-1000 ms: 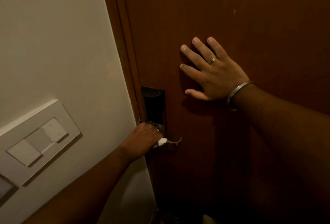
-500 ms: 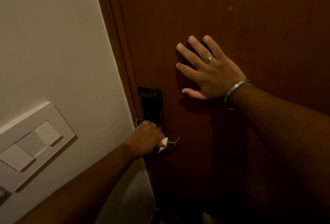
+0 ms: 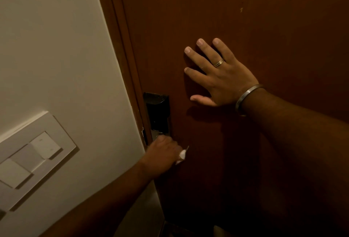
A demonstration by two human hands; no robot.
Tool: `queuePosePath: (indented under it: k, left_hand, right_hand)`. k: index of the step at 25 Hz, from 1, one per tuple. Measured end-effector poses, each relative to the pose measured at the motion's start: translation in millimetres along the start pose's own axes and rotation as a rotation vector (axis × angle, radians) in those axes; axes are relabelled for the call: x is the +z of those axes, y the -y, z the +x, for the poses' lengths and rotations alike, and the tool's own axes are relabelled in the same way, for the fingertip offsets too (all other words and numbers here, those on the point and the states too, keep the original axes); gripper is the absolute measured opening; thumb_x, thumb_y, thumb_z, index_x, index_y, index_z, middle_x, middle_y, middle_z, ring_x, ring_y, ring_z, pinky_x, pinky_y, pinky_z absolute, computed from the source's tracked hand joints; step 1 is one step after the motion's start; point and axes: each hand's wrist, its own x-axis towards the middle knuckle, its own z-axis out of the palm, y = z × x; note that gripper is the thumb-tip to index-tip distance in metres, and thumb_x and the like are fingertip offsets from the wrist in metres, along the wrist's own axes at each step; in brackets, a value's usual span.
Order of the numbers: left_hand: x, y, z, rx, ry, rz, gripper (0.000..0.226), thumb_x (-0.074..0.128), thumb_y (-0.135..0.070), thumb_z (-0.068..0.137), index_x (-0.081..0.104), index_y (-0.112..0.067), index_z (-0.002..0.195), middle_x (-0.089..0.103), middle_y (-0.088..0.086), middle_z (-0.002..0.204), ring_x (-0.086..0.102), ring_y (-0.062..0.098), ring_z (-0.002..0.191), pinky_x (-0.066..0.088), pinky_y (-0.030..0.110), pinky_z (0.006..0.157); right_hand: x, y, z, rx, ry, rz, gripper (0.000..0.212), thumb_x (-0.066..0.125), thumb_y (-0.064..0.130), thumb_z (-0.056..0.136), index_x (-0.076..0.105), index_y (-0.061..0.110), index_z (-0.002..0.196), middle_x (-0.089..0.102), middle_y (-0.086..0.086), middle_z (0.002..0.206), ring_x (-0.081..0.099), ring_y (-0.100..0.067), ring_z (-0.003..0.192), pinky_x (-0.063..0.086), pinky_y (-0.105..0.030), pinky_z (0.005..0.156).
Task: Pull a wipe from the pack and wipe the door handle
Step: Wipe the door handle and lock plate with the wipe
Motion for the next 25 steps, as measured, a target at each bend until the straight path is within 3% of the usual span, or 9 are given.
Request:
queuePosePath:
  k: [3,6,8,10,14,17,19,22,25]
  left_hand:
    - [6.4,-32.9,17.9,-0.087,0.040,-0.095,0.012,0.068,-0.033,0.082,0.063,-0.021,0.084,0.070,0.001,0.081,0.060,0.019,0.078,0.044,0.037,0.077]
    - [9.8,11.9,-10.2,0.094,-0.055,0.002,0.014,0.070,-0.027,0.078,0.064,-0.024,0.089,0.069,-0.002,0.083,0.061,0.018,0.079,0.048,0.034,0.074]
    - [4.7,33.8,-22.5,0.095,-0.041,0.043,0.010,0.068,-0.026,0.082,0.062,-0.026,0.089,0.068,-0.003,0.086,0.061,0.018,0.084,0.048,0.035,0.078]
    - [2.7,19.5,-12.0,0.027,0.017,0.005,0.006,0.064,-0.030,0.086,0.061,-0.025,0.087,0.068,-0.001,0.087,0.060,0.019,0.085,0.045,0.036,0.081]
    - [11.2,-27.0,12.9,-0.141,0.065,-0.185,0.028,0.050,-0.045,0.093,0.065,-0.022,0.089,0.071,0.000,0.085,0.062,0.019,0.082,0.042,0.036,0.080]
    - [7.7,9.7,-10.3,0.070,-0.053,-0.182,0.015,0.061,-0.023,0.090,0.068,-0.018,0.102,0.074,0.003,0.094,0.066,0.020,0.083,0.050,0.035,0.076]
    - [5.9,34.7,-27.6,0.101,-0.107,-0.069,0.035,0.072,-0.012,0.078,0.067,-0.011,0.112,0.073,0.009,0.108,0.069,0.024,0.095,0.055,0.035,0.077]
    - [11.6,38.3,-33.3,0.006,-0.042,-0.019,0.050,0.074,-0.007,0.075,0.060,-0.002,0.122,0.065,0.020,0.122,0.065,0.031,0.109,0.057,0.042,0.082]
    - [10.0,46.3,-38.4,-0.138,-0.029,-0.082,0.049,0.071,-0.005,0.080,0.056,-0.001,0.126,0.062,0.023,0.126,0.064,0.036,0.108,0.057,0.046,0.084]
  right_hand:
    - [0.0,1.5,-0.1,0.001,-0.003,0.002,0.079,0.027,0.075,0.092,0.052,0.015,0.137,0.034,-0.022,0.157,0.031,-0.046,0.144,0.018,-0.061,0.117]
    - [-0.5,-0.5,0.7,0.002,0.004,0.010,0.079,0.027,0.075,0.092,0.051,0.016,0.138,0.032,-0.022,0.158,0.030,-0.046,0.145,0.018,-0.060,0.118]
    - [-1.2,0.4,-1.2,0.011,0.008,0.000,0.078,0.027,0.075,0.092,0.052,0.016,0.138,0.032,-0.022,0.158,0.030,-0.046,0.145,0.018,-0.060,0.118]
    - [-1.0,1.2,-0.9,0.009,0.015,-0.006,0.078,0.027,0.075,0.093,0.051,0.016,0.138,0.032,-0.022,0.158,0.030,-0.046,0.145,0.018,-0.060,0.118]
    - [0.0,0.5,-0.3,-0.003,0.017,-0.014,0.078,0.026,0.075,0.093,0.049,0.016,0.139,0.031,-0.022,0.159,0.029,-0.047,0.145,0.019,-0.060,0.118]
    - [3.0,1.4,-0.4,0.000,0.012,0.001,0.080,0.027,0.076,0.092,0.049,0.015,0.139,0.029,-0.022,0.159,0.027,-0.047,0.146,0.019,-0.060,0.118]
    - [3.7,2.3,-1.9,0.005,0.011,-0.001,0.080,0.026,0.076,0.092,0.049,0.015,0.139,0.029,-0.022,0.159,0.026,-0.046,0.146,0.017,-0.060,0.118]
    - [2.8,0.2,-2.1,0.011,0.014,0.012,0.080,0.026,0.076,0.093,0.049,0.015,0.140,0.028,-0.022,0.159,0.025,-0.047,0.146,0.015,-0.060,0.119]
    - [1.2,2.3,-2.1,0.009,0.021,0.020,0.080,0.027,0.075,0.093,0.050,0.015,0.140,0.029,-0.022,0.159,0.026,-0.047,0.146,0.018,-0.061,0.118]
